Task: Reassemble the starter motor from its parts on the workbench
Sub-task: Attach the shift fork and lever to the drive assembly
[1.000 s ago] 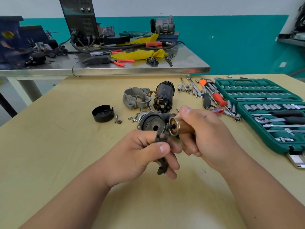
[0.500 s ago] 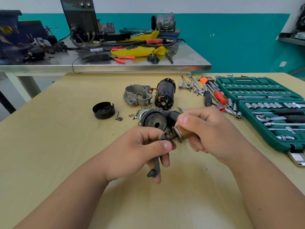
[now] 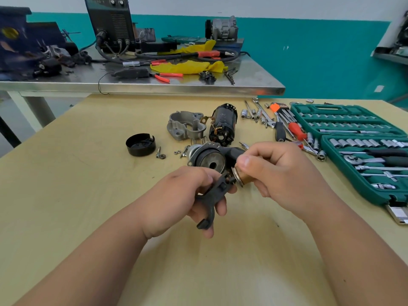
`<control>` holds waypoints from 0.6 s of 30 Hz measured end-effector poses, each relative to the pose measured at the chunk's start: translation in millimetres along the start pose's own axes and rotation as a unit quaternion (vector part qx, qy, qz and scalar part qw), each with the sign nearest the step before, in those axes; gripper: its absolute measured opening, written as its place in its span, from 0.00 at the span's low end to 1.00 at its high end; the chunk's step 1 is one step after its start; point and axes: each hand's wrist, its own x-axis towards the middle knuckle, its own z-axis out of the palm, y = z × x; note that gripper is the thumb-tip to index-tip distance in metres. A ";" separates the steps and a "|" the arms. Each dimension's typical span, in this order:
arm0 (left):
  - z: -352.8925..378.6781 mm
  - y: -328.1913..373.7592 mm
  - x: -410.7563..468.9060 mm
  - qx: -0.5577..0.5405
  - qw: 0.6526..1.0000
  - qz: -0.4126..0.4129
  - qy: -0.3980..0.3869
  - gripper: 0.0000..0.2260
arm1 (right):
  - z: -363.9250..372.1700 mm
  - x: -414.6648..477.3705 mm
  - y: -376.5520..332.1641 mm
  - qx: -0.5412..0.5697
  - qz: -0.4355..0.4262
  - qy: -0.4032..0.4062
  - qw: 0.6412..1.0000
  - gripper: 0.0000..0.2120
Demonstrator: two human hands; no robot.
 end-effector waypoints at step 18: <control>5.0 3.0 -2.2 -0.053 0.983 0.155 0.077 0.09 | 3.4 -6.6 1.8 -0.206 -0.209 0.098 0.951 0.14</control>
